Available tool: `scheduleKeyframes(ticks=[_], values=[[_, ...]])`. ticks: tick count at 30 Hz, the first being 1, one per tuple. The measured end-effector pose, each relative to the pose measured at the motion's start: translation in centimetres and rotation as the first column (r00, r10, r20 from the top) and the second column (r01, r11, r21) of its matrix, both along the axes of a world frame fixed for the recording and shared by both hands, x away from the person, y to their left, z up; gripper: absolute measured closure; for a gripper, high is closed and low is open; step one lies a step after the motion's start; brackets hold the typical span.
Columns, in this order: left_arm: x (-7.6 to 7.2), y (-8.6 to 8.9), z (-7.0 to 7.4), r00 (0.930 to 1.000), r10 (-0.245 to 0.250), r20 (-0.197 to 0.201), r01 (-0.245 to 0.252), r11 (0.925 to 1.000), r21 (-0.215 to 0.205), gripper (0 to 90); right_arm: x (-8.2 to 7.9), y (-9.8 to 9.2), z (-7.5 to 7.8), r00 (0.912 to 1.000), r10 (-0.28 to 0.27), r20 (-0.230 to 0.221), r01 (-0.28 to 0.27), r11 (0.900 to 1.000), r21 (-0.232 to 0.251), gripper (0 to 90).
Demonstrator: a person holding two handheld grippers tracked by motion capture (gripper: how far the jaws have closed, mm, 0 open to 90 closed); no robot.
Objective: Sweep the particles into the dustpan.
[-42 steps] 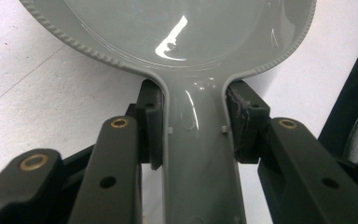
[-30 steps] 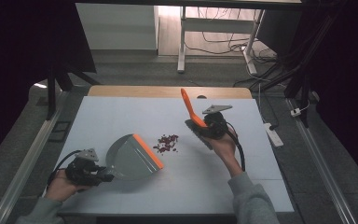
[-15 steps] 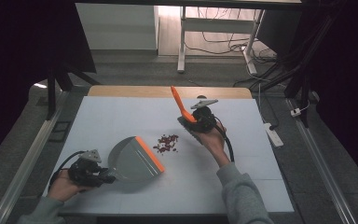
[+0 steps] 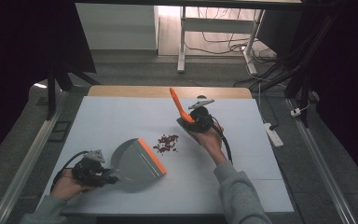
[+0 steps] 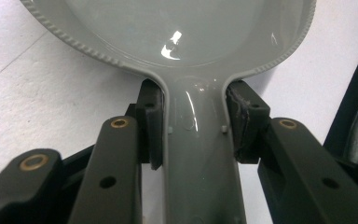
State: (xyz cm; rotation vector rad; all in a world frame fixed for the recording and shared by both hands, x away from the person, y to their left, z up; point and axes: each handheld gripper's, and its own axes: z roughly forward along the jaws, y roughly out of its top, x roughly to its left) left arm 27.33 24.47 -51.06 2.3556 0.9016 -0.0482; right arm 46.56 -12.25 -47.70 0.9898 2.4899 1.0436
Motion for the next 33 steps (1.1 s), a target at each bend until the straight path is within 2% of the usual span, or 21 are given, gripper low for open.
scheduleKeyframes(ticks=[7,14,23,33], values=[[0.3,-0.3,-0.3,0.9999,-0.001,-0.016,0.001,1.0000,0.007,61.0,0.2,1.1,-0.4,0.9998,0.017,0.001,-0.017,0.999,-0.028,70.8],[0.5,-0.4,-0.3,0.9997,0.001,-0.024,0.000,1.0000,0.005,61.0,0.3,2.2,-0.9,0.9993,0.033,-0.015,-0.033,0.999,-0.041,70.8],[0.6,-0.5,-0.3,0.9996,0.000,-0.028,0.001,1.0000,0.003,61.0,0.7,2.9,-1.5,0.9991,0.039,-0.017,-0.041,0.995,-0.087,70.8],[0.6,-0.6,-0.4,0.9996,0.000,-0.028,0.000,1.0000,0.004,61.0,1.0,3.5,-2.1,0.9986,0.044,-0.030,-0.047,0.995,-0.090,70.8]])
